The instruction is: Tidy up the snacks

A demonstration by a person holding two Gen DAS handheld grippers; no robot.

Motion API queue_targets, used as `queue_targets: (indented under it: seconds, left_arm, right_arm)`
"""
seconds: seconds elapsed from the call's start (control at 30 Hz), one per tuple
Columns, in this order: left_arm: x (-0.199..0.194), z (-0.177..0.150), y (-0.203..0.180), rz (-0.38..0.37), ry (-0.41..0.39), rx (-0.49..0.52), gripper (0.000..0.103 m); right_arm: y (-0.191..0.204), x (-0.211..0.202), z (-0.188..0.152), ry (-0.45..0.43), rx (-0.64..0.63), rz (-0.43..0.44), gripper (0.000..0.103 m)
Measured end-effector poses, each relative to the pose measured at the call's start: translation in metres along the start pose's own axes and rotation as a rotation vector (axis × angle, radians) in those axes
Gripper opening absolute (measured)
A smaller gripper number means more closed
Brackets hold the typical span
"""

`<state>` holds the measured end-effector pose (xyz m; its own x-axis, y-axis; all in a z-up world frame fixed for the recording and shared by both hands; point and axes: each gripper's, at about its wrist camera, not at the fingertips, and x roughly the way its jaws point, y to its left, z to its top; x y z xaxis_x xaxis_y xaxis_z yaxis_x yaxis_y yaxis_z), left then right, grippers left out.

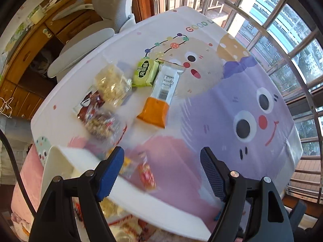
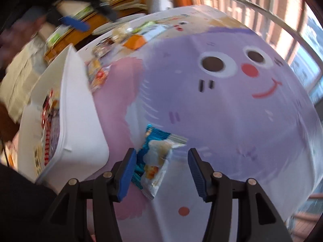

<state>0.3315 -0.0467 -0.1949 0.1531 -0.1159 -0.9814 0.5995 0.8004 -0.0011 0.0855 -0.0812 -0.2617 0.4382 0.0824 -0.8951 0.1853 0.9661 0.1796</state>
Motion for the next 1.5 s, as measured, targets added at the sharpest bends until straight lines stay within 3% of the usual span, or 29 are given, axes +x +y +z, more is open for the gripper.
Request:
queue_targets:
  seconds: [0.13, 0.47, 0.87, 1.13, 1.27, 1.5]
  left_arm:
    - [0.021, 0.015, -0.003, 0.008, -0.010, 0.018, 0.077]
    - [0.066, 0.039, -0.003, 0.008, -0.027, 0.006, 0.077]
    - [0.096, 0.043, 0.010, -0.038, -0.063, -0.073, 0.077]
    - [0.108, 0.045, 0.018, -0.060, -0.022, -0.097, 0.076]
    - [0.111, 0.045, 0.020, -0.048, -0.011, -0.104, 0.072]
    - [0.107, 0.043, 0.018, -0.030, -0.027, -0.095, 0.051]
  right_arm:
    - [0.008, 0.005, 0.000, 0.003, -0.082, -0.004, 0.053]
    - [0.006, 0.010, 0.001, -0.027, -0.131, -0.036, 0.053]
    - [0.001, 0.015, 0.009, -0.056, -0.180, -0.070, 0.051]
    - [0.001, 0.016, 0.012, -0.059, -0.192, -0.085, 0.048]
    - [0.001, 0.017, 0.014, -0.056, -0.192, -0.091, 0.048]
    - [0.002, 0.017, 0.014, -0.050, -0.199, -0.096, 0.048]
